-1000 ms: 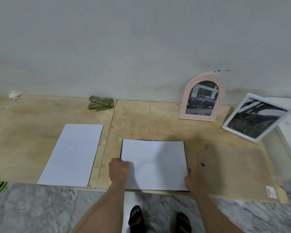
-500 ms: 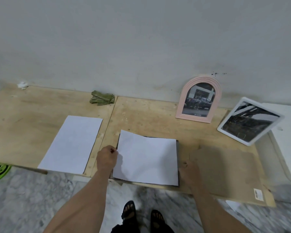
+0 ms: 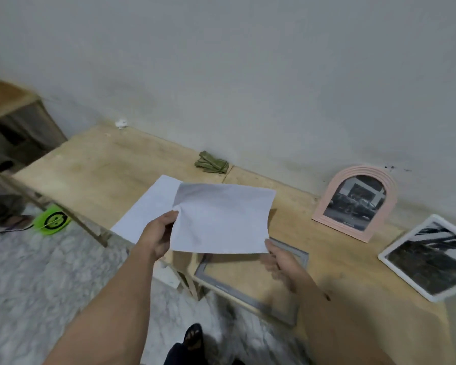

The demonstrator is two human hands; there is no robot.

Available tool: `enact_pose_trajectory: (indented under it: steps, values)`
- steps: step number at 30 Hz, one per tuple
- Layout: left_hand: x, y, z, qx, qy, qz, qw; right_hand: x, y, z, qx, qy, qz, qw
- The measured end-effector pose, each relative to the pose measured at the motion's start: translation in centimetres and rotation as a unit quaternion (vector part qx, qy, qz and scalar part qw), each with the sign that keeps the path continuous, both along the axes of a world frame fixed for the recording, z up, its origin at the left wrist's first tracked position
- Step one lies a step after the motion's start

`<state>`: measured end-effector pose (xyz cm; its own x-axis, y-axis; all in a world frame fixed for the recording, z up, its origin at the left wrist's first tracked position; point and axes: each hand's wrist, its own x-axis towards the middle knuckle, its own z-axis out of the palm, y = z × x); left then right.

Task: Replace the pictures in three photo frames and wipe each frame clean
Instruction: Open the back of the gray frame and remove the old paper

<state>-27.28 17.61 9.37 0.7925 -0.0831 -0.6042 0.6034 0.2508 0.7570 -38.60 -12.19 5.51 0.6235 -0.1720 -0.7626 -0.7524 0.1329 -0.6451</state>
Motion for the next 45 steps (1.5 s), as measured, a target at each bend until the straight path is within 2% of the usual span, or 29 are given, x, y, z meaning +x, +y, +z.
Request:
enact_pose_trajectory:
  steps: [2,4,7,11,15,20,24,32,37,41,45]
  values:
    - [0.2,3.0,0.0,-0.002,0.005,0.058,0.998,3.2,2.2,0.7,0.007,-0.051,-0.044,0.998]
    - [0.4,5.5,-0.1,0.015,0.014,0.104,0.994,6.3,4.2,1.8,-0.035,-0.087,-0.075,0.993]
    - [2.1,9.6,-1.2,0.067,0.015,0.178,0.982,11.8,7.6,3.3,-0.062,-0.114,-0.061,0.990]
    - [5.2,14.3,-2.6,0.168,0.016,0.203,0.964,20.7,12.8,4.4,-0.138,-0.134,0.020,0.981]
    - [9.8,19.6,-5.6,0.218,0.036,0.202,0.954,30.8,18.8,3.9,-0.211,-0.132,0.121,0.961]
    - [17.5,25.8,-10.3,0.261,0.091,0.236,0.932,43.7,27.2,-0.6,-0.263,-0.136,0.195,0.935]
    - [20.6,27.9,-12.5,0.279,0.116,0.254,0.919,49.1,31.1,-4.7,-0.306,-0.135,0.234,0.913]
    - [21.7,27.9,-13.7,0.365,0.123,0.239,0.891,51.2,33.1,-8.8,-0.302,-0.077,0.264,0.913]
    - [20.1,26.6,-13.2,0.383,0.143,0.230,0.883,49.0,31.2,-8.2,-0.437,-0.078,0.301,0.844]
    - [16.5,24.3,-13.1,0.319,0.181,0.212,0.906,46.1,27.6,-7.6,-0.458,-0.062,0.363,0.809]
    - [11.7,20.9,-13.3,0.266,0.203,0.152,0.930,42.6,24.0,-7.4,-0.479,-0.032,0.419,0.771]
